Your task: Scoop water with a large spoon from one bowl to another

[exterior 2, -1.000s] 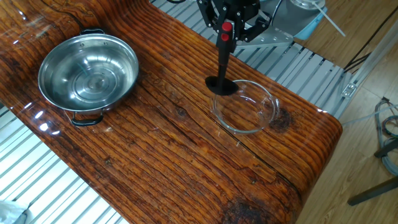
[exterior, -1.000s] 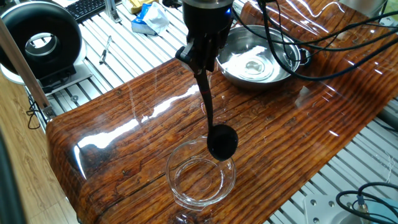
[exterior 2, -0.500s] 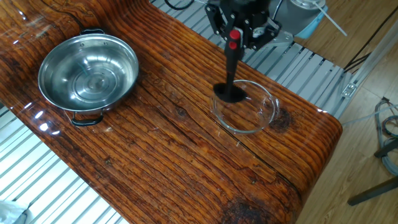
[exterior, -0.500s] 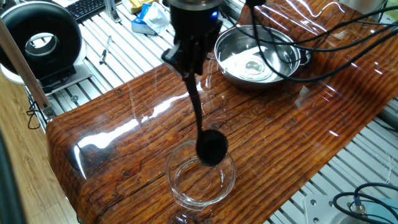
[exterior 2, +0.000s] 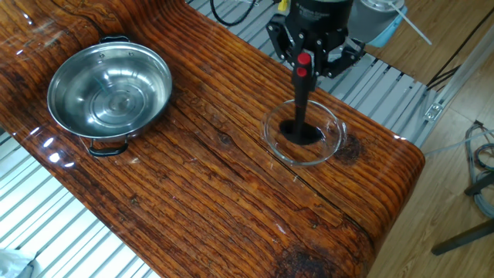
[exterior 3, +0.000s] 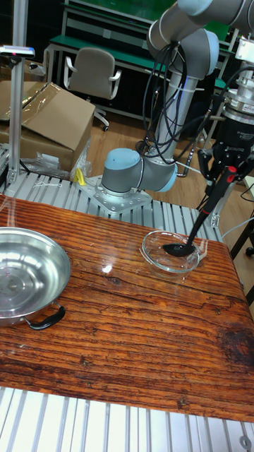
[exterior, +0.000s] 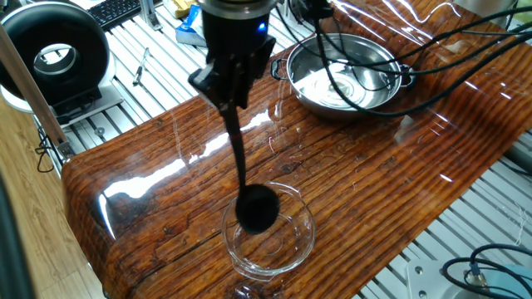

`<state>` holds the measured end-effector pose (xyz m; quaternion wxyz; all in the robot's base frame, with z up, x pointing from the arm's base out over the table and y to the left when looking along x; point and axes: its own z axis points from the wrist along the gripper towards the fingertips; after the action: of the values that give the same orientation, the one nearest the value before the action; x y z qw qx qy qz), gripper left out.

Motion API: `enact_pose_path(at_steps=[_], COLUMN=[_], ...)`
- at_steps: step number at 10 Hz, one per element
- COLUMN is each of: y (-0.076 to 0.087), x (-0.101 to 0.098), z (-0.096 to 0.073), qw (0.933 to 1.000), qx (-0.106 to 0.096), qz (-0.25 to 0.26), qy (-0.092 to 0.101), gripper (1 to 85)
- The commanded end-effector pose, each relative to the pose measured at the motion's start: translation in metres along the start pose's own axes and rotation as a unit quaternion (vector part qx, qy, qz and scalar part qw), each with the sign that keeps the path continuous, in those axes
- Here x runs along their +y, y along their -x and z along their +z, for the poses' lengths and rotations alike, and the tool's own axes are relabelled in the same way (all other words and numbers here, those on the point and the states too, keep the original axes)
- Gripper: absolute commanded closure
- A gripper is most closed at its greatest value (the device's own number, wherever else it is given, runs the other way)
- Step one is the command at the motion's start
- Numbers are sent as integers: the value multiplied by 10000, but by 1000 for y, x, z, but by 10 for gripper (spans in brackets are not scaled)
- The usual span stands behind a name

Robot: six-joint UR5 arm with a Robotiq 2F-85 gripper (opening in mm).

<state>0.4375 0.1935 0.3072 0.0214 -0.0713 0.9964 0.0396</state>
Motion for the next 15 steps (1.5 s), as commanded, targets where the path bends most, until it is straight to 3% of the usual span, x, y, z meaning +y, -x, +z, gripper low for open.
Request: enact_pose_path(at_steps=[1,3,5,8,12,15], y=[9,11,13,8,4,-1], x=[14,6,1,-14,-7,-14], z=[4,3,2,8,5,6], qw=[9990,9984,9966,9952,9915,9900], qx=[-95,-60,-69,-46,-8,77], qz=[-87,-216,-356,-479,-473,-522], qy=[427,510,734,856,1214,1309], gripper=[847,847,847,847,847,847])
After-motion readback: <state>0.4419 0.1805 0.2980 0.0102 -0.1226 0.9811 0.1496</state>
